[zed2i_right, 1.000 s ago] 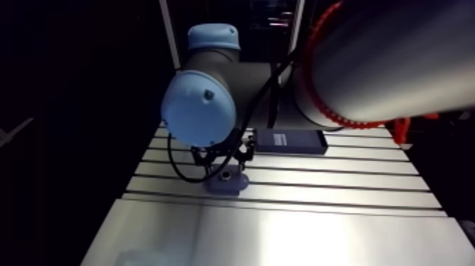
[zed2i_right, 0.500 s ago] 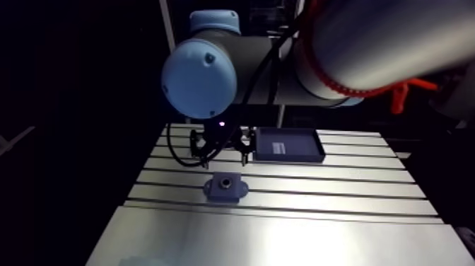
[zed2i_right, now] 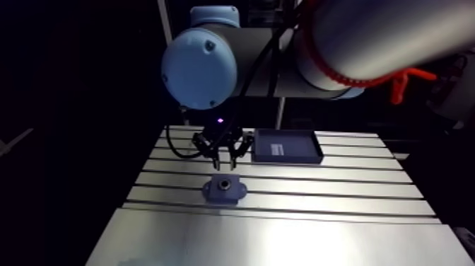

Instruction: Pick up the bearing and press it into the housing until flush.

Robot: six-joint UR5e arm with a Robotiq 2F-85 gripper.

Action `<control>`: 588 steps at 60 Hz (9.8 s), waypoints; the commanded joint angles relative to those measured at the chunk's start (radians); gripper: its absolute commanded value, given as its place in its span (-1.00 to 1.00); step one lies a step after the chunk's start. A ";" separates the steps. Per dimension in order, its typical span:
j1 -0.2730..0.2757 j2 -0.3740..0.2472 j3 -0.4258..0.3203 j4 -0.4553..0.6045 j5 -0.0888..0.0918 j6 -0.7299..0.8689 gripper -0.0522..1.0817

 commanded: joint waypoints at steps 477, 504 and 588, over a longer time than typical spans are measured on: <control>0.008 0.061 0.089 -0.141 -0.002 0.016 0.89; 0.008 0.061 0.089 -0.141 -0.003 0.016 0.89; -0.004 -0.131 -0.036 0.177 -0.007 -0.005 -0.90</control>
